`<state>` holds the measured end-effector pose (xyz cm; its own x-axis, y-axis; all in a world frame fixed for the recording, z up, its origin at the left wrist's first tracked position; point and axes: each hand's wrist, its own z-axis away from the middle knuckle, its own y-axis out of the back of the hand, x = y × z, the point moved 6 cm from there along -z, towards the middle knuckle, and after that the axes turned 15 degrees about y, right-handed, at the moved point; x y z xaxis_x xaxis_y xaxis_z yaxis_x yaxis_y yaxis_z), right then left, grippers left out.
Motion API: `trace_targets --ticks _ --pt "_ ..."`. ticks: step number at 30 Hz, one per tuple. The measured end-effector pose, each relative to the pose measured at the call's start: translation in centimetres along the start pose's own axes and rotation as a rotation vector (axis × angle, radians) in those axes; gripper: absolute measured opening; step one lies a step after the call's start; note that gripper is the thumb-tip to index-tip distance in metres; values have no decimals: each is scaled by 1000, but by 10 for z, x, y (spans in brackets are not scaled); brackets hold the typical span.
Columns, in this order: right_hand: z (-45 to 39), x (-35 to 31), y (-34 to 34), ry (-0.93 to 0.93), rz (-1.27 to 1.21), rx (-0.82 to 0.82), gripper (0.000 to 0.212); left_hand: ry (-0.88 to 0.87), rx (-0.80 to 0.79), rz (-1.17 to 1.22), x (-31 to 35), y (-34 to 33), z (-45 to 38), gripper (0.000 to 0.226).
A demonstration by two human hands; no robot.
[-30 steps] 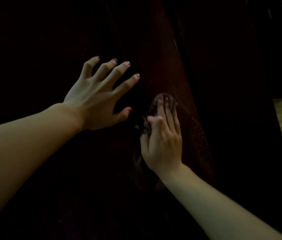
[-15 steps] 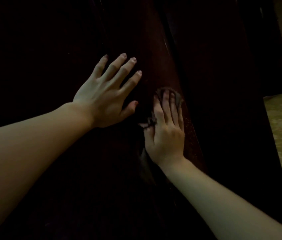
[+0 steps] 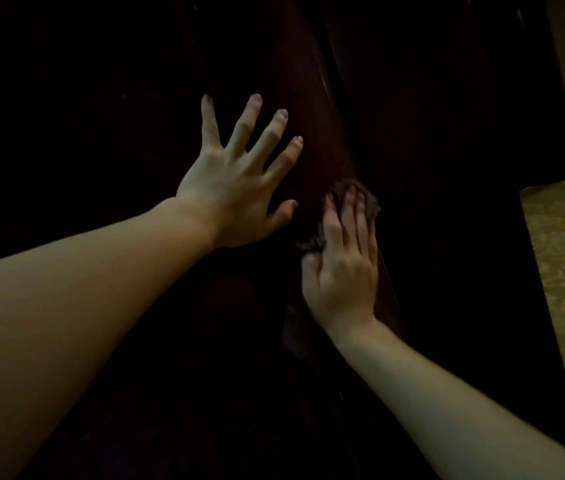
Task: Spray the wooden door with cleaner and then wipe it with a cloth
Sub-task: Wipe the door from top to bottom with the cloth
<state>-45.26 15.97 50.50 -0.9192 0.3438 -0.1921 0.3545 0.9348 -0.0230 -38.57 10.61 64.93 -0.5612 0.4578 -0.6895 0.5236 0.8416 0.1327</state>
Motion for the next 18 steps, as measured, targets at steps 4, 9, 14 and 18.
trace_targets --ticks 4,9,14,18 --pt "77 11 4 -9 19 -51 65 70 3 41 21 1 -4 96" --pt "42 7 5 10 0 -53 67 128 25 77 28 1 -8 94" --pt "-15 1 3 -4 -19 5 66 134 31 81 28 0 -9 91" --pt "51 12 5 -5 -30 7 64 155 48 103 30 0 -8 90"
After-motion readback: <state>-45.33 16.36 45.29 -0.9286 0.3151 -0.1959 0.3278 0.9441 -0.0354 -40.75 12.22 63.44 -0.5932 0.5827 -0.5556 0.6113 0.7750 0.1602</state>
